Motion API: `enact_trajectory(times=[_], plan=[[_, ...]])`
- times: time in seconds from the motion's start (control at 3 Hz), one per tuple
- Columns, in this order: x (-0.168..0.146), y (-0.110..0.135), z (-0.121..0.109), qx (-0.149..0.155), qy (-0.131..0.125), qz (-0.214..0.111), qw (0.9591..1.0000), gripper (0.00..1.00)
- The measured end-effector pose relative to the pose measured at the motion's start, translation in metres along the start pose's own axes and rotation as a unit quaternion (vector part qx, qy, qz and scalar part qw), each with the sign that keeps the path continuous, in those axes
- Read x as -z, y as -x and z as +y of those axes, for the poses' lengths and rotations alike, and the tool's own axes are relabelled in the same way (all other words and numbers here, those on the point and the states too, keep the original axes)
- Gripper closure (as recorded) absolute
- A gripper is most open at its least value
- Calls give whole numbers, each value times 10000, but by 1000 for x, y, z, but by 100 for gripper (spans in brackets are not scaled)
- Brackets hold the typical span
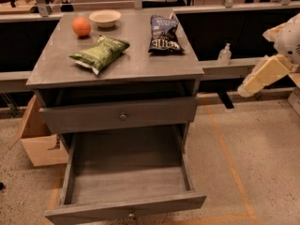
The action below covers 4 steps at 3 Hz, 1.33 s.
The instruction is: Place blue chip bag into middle drawer
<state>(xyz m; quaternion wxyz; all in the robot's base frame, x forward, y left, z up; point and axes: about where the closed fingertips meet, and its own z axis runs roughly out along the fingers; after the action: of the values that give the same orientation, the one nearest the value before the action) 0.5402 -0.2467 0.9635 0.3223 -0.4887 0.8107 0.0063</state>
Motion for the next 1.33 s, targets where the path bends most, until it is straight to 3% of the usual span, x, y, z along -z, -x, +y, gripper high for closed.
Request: enact_trajectory(times=[0.33,0.67,1.0,1.33], plan=[[-45,24,-39,-753,-124,-994,9921,0],[-83,57,-76,-1337,-231,-1809,9741,0],[-83,57,-76,-1337,-230,-1809,9741,0],[-97,64,-81,-1532,-393,-1919,9686,0]])
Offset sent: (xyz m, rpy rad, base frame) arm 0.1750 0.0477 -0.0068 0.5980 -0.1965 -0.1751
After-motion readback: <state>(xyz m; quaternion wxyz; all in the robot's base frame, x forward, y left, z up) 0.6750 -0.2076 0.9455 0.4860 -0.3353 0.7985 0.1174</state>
